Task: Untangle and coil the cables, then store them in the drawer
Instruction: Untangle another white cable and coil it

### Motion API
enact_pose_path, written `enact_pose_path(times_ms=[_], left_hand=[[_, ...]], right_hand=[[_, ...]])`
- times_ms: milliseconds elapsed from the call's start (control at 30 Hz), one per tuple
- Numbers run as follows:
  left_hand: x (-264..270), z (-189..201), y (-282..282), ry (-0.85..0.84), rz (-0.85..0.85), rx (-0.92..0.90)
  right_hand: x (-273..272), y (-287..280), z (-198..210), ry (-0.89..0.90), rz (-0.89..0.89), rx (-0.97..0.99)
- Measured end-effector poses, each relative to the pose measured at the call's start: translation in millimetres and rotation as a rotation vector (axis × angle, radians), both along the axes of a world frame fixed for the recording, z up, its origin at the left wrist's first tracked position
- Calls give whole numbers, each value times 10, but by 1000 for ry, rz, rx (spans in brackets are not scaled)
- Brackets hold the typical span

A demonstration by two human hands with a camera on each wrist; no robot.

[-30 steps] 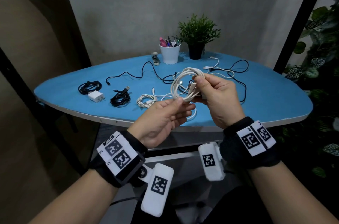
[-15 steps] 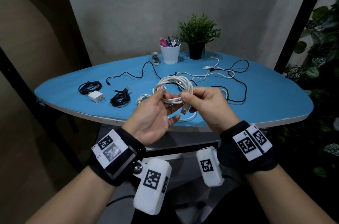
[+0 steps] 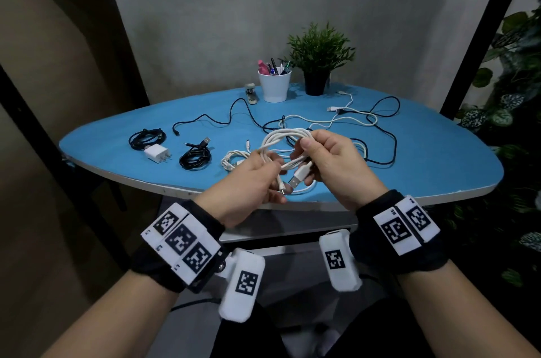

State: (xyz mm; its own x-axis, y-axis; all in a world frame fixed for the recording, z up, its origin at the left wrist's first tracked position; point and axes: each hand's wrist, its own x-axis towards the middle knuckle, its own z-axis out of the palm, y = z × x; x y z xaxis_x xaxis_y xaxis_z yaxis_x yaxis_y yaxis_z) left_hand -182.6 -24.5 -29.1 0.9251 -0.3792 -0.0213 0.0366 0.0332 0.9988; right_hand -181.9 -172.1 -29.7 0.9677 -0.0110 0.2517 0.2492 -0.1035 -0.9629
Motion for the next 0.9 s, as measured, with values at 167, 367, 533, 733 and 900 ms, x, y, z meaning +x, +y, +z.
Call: enact_pose_path(times_ms=[167, 367, 533, 733, 900], left_hand=[[30, -4, 53, -31, 8, 49], [22, 26, 67, -115, -15, 186], [17, 8, 36, -96, -8, 215], [-22, 17, 6, -69, 27, 222], [-45, 36, 9, -71, 5, 233]], right_hand=[[-32, -74, 32, 110, 102, 310], [-58, -80, 53, 103, 152, 526], [-31, 0, 42, -18, -70, 294], [-26, 37, 44, -107, -213, 23], [-2, 50, -9, -164, -285, -128]])
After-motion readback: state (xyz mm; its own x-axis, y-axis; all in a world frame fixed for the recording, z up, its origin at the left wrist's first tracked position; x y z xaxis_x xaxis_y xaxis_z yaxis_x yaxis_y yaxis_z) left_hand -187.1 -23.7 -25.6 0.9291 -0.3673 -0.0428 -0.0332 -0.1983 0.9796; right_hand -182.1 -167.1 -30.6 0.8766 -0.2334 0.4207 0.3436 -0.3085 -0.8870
